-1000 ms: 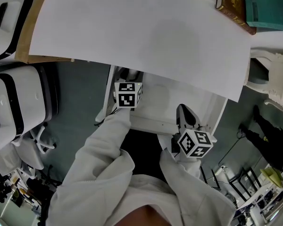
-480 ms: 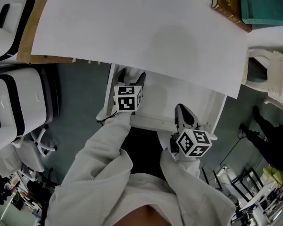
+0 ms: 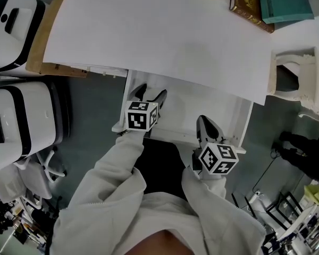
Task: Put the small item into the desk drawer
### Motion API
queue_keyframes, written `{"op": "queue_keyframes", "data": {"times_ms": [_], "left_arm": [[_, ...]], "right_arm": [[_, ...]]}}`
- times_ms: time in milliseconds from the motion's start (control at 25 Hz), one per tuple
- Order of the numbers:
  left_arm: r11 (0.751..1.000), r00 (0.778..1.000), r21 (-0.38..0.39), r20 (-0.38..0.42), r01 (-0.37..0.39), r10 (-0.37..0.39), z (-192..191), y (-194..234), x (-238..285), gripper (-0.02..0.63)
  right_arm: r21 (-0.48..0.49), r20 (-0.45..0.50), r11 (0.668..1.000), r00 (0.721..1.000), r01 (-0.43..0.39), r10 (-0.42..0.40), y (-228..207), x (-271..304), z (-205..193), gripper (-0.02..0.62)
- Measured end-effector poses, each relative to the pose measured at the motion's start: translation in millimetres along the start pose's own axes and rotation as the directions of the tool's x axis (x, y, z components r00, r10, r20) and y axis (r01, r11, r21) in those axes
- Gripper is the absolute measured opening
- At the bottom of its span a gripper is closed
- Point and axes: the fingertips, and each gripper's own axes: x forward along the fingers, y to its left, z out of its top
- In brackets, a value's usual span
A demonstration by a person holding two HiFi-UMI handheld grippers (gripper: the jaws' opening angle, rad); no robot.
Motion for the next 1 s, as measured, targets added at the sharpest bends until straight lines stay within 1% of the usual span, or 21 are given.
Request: {"op": "queue_keyframes", "data": {"times_ms": [40, 120, 160, 200, 320, 440, 520, 600, 720, 800, 1000], "left_arm": [[1.0, 1.0, 0.012, 0.015, 0.008, -0.008, 3, -4, -6, 0.322], [0.999, 0.998, 0.037, 0.059, 0.007, -0.009, 12, -10, -18, 0.229], [0.999, 0.997, 0.051, 0.081, 0.004, -0.008, 16, -12, -24, 0.192], [0.998, 0.995, 0.065, 0.098, 0.003, -0.009, 20, -15, -29, 0.171], [0.995, 0.992, 0.096, 0.123, 0.022, -0.033, 28, -28, -46, 0.048], [0.99, 0.99, 0.134, 0.129, 0.042, -0.059, 32, -38, -63, 0.027], [0.985, 0.987, 0.168, 0.148, 0.037, -0.062, 35, -43, -77, 0.023], [0.983, 0.982, 0.18, 0.175, 0.041, -0.072, 35, -51, -94, 0.023], [0.982, 0.97, 0.17, 0.215, 0.08, -0.116, 37, -64, -116, 0.023], [0.977, 0.961, 0.179, 0.229, 0.114, -0.154, 38, -75, -127, 0.023], [0.955, 0.942, 0.248, 0.248, 0.162, -0.225, 35, -102, -162, 0.023]], "right_arm": [[-0.001, 0.007, 1.0, 1.0, -0.001, 0.001, 1, -2, 0, 0.038], [-0.004, 0.023, 1.0, 1.0, -0.005, 0.005, 3, -7, -1, 0.038], [-0.005, 0.032, 1.0, 0.999, -0.007, 0.008, 4, -9, 0, 0.038], [-0.006, 0.042, 1.0, 0.999, -0.01, 0.01, 5, -12, 1, 0.038], [-0.011, 0.074, 1.0, 0.997, -0.016, 0.017, 9, -23, 3, 0.038], [0.016, 0.142, 0.999, 0.989, -0.039, 0.037, 14, -38, 12, 0.038], [0.052, 0.198, 0.996, 0.978, -0.073, 0.062, 17, -50, 20, 0.038], [0.067, 0.233, 0.992, 0.969, -0.105, 0.086, 21, -63, 24, 0.038], [0.049, 0.289, 0.992, 0.952, -0.117, 0.098, 25, -78, 29, 0.038], [0.036, 0.324, 0.993, 0.941, -0.116, 0.098, 26, -86, 32, 0.038], [-0.012, 0.355, 0.996, 0.931, -0.093, 0.091, 33, -108, 29, 0.038]]}}
